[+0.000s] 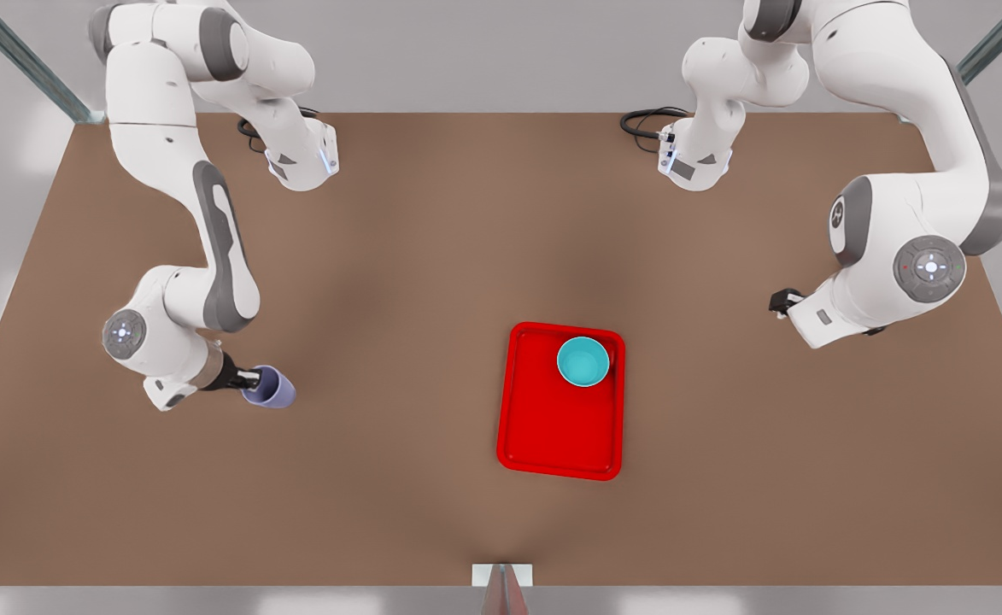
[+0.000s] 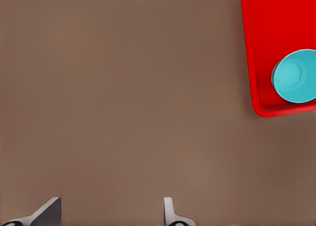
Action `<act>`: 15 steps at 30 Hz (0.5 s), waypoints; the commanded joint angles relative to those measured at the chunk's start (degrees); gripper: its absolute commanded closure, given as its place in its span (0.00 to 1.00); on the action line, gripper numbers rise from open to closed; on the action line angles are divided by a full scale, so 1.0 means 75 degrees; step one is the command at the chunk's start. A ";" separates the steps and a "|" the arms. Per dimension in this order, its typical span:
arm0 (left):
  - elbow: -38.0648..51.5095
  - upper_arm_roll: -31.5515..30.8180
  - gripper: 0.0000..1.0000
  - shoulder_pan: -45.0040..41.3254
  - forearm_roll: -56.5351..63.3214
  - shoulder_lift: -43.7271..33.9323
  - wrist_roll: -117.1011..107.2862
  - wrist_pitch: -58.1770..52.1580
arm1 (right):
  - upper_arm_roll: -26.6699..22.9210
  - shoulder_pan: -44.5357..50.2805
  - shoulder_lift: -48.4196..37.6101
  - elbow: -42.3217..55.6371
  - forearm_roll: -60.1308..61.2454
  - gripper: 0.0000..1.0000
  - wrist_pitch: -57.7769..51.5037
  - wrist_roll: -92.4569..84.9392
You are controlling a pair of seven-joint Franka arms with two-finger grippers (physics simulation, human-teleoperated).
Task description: Place the bowl on the tray with the left arm and the cup on the tray with the right arm
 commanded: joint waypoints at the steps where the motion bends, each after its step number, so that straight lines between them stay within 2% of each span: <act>1: 0.0000 0.0000 0.00 -0.0008 -0.0001 0.0000 0.0000 0.0000 | 0.0014 0.0159 0.0035 0.0061 -0.0049 0.79 0.0003 0.0158; 3: 0.0000 0.0000 0.00 -0.0008 -0.0001 0.0011 0.0000 0.0000 | 0.0073 0.0734 0.0363 0.0647 -0.0073 0.79 0.0015 0.1108; 7: 0.0000 0.0000 0.00 -0.0008 -0.0001 0.0011 0.0000 0.0000 | 0.0260 0.1625 0.1477 0.2346 -0.0085 0.79 0.0062 0.1577; 9: 0.0000 0.0000 0.00 -0.0008 -0.0001 0.0011 -0.0012 0.0000 | 0.0530 0.1965 0.2063 0.3108 -0.0049 0.79 0.0156 0.1600; 13: 0.0012 0.0000 0.00 -0.0007 0.0011 0.0011 0.0000 0.0000 | 0.1561 0.2012 0.2637 0.3834 -0.0073 0.79 0.0625 0.2245; 15: 0.0012 0.0000 0.00 -0.0007 0.0011 0.0000 0.0000 0.0000 | 0.1596 0.2363 0.3023 0.4421 -0.0061 0.79 0.0625 0.2584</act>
